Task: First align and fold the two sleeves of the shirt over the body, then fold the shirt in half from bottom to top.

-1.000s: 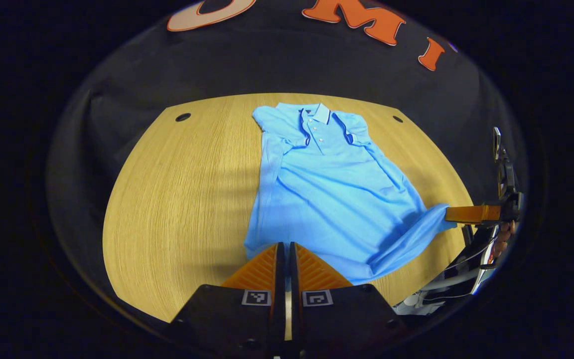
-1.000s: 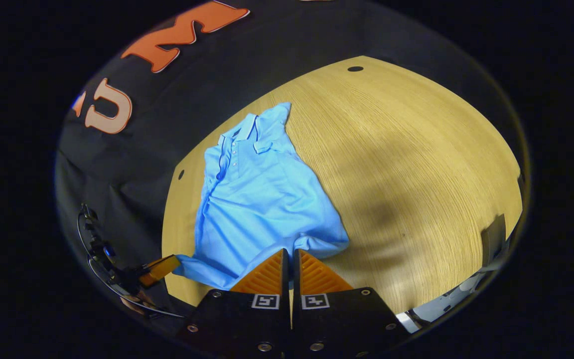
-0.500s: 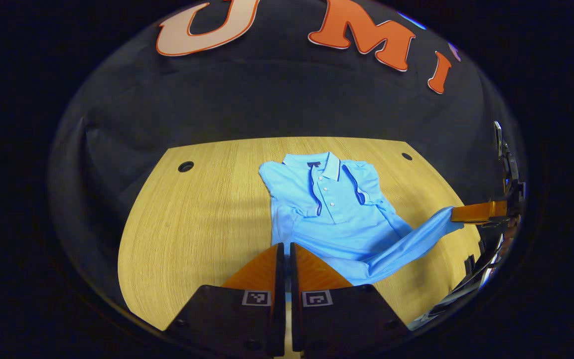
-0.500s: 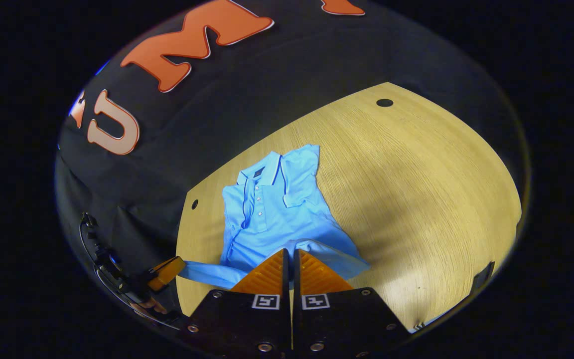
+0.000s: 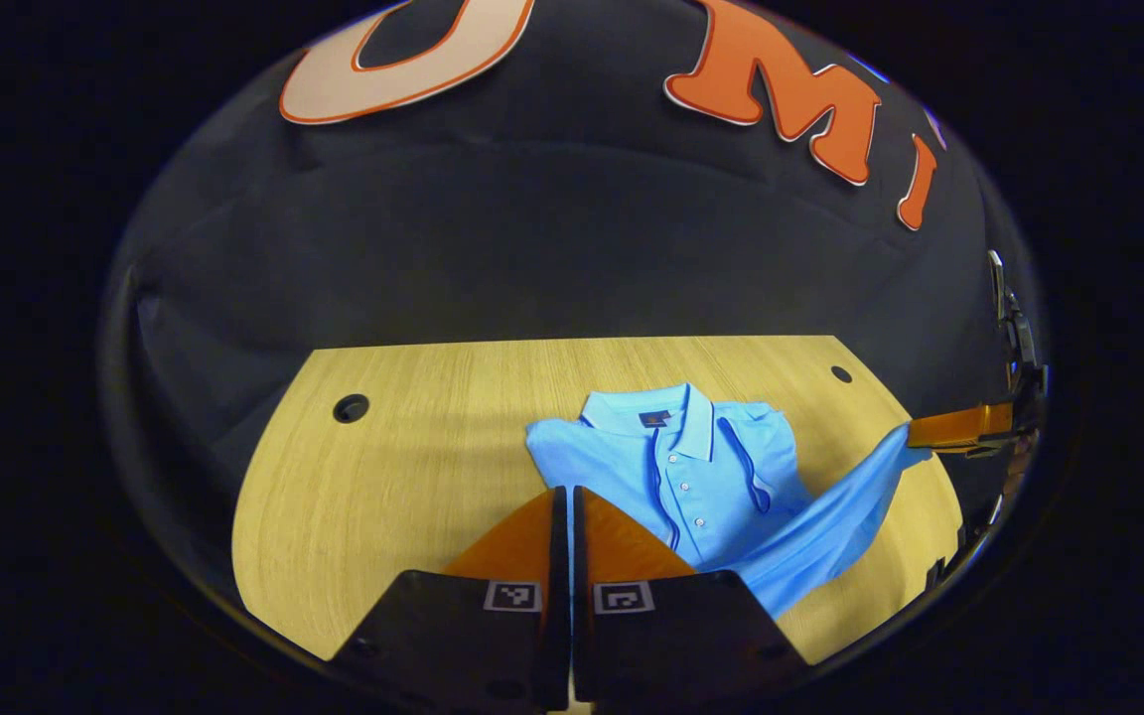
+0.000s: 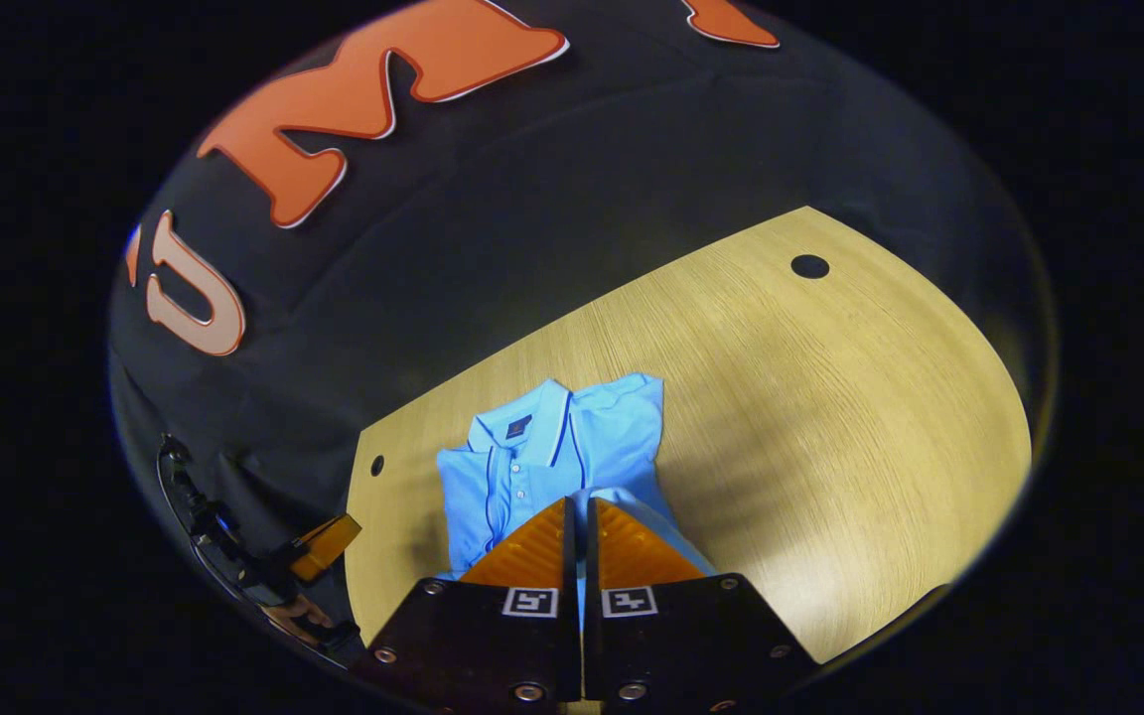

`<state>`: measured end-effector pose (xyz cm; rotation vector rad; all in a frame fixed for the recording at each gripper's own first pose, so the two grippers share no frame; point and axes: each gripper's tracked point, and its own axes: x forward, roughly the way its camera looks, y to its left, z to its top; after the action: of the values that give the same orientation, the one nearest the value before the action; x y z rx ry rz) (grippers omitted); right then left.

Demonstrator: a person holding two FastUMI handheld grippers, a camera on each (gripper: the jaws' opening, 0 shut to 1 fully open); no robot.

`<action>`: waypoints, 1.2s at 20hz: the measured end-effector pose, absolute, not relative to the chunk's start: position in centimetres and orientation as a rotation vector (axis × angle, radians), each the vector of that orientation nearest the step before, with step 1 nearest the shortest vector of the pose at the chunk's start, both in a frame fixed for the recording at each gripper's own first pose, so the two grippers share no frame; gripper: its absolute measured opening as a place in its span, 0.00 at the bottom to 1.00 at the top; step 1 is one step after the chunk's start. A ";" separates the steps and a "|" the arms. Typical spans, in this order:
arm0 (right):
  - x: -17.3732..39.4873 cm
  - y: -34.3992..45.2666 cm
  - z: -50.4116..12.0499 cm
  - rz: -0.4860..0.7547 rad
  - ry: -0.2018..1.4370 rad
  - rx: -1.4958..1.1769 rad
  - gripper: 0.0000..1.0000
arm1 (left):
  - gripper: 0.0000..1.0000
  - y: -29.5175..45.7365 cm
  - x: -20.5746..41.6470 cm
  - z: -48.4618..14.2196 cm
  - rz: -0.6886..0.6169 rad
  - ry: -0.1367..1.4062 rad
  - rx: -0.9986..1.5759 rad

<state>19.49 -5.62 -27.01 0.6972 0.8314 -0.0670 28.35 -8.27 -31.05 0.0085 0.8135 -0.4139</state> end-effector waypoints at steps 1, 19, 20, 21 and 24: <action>19.9 -5.7 -27.4 -0.072 0.837 0.698 0.02 | 0.05 -8.2 27.7 -32.0 -0.443 0.843 0.019; 16.4 -5.4 -30.9 -0.108 0.907 0.707 0.02 | 0.11 -8.0 18.6 -42.7 -0.419 1.091 -0.140; 16.2 -5.4 -30.8 -0.108 0.906 0.710 0.02 | 0.08 -8.0 18.5 -42.4 -0.431 1.078 -0.144; 16.2 -5.4 -30.7 -0.112 0.905 0.715 0.02 | 0.08 -7.7 18.8 -42.0 -0.431 1.063 -0.143; 15.9 -5.2 -30.2 -0.110 0.890 0.721 0.02 | 0.04 -7.6 19.2 -40.3 -0.441 1.013 -0.130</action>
<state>15.92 -5.25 -30.22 0.7213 0.8902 -0.1098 19.20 -7.60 -40.26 -0.1299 1.0132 -0.4412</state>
